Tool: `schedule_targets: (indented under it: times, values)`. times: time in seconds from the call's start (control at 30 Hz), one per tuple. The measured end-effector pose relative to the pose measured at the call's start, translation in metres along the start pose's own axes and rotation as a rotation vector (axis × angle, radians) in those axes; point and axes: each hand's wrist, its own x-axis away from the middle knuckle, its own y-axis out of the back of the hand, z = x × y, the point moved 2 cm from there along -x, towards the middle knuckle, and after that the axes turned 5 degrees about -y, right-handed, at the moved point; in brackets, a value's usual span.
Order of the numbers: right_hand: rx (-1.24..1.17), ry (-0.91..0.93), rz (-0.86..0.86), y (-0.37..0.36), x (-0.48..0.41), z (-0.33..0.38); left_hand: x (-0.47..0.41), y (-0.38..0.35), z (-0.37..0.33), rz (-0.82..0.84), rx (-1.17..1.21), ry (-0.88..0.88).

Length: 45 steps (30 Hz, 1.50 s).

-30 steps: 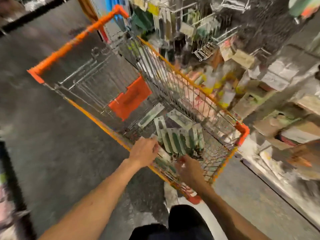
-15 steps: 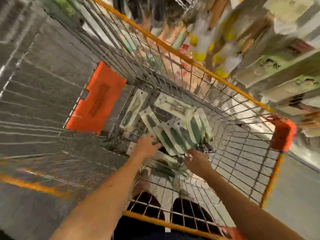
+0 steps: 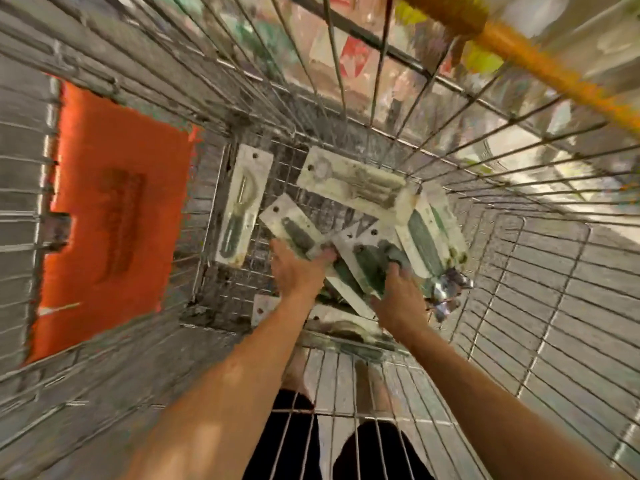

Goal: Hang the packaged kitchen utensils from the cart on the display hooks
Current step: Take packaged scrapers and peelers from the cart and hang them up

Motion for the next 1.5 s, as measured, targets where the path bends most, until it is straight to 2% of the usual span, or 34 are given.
schedule_targets:
  times: [0.23, 0.43, 0.73, 1.0, 1.13, 1.33, 1.5]
  values:
    - [-0.158, -0.027, 0.076, -0.003, -0.008, -0.002, 0.003, -0.004, -0.008, -0.095, 0.158, -0.006]
    - [-0.364, -0.088, 0.182, -0.004, -0.004, 0.003, 0.003, 0.000, -0.013, 0.036, 0.248, -0.015]
    - [-0.602, -0.166, 0.247, 0.005, 0.029, 0.024, 0.038, 0.060, -0.028, 0.099, 0.163, -0.150]
    - [-0.732, 0.015, 0.191, 0.040, 0.100, 0.052, 0.096, 0.129, -0.068, 0.193, 0.133, -0.368]
    - [-0.899, 0.092, 0.141, 0.065, 0.146, 0.054, 0.134, 0.158, -0.084, 0.250, 0.069, -0.483]
    - [-1.094, 0.224, 0.169, 0.077, 0.213, 0.038, 0.207, 0.196, -0.096, 0.357, 0.012, -0.694]
    - [-1.259, 0.337, 0.136, 0.073, 0.289, 0.016, 0.293, 0.214, -0.092, 0.305, 0.105, -0.894]
